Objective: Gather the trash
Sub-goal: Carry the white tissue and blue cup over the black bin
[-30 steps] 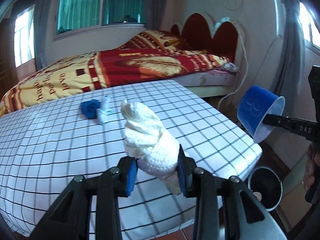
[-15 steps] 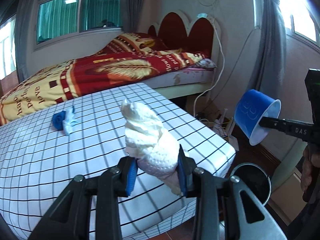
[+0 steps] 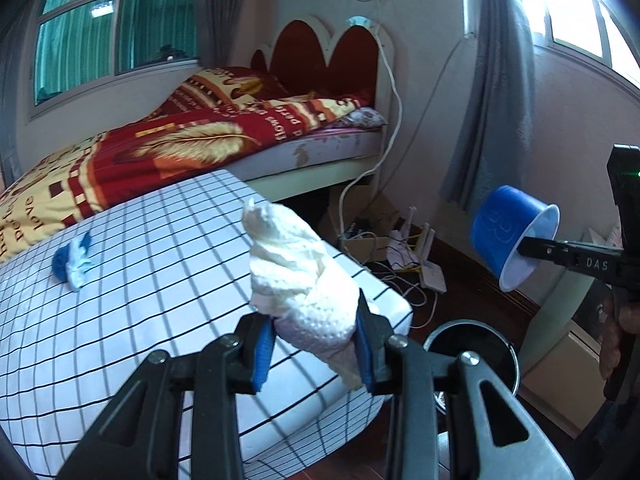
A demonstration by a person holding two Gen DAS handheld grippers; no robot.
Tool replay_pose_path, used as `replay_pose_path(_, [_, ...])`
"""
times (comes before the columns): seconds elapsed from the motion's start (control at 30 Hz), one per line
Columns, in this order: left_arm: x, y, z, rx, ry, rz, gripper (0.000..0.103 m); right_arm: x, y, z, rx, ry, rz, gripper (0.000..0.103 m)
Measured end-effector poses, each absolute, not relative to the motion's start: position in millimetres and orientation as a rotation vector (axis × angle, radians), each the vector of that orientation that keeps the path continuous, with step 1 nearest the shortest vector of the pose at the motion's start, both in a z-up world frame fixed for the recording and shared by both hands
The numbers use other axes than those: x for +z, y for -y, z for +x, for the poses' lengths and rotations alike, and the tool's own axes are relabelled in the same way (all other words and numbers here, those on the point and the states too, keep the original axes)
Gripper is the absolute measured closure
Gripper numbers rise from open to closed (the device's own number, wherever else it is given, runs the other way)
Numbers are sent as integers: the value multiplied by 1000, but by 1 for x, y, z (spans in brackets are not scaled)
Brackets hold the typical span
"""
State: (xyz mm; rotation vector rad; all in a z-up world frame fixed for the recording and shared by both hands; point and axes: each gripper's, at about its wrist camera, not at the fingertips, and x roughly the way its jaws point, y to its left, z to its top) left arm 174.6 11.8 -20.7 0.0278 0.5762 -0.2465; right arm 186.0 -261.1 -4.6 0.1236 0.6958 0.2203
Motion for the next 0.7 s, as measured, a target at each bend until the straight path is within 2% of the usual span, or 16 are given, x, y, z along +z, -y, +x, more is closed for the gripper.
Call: replay_pose_path(0.7, [-43, 78, 177, -421, -624, 91, 67, -37, 353, 161, 64, -739, 120, 99])
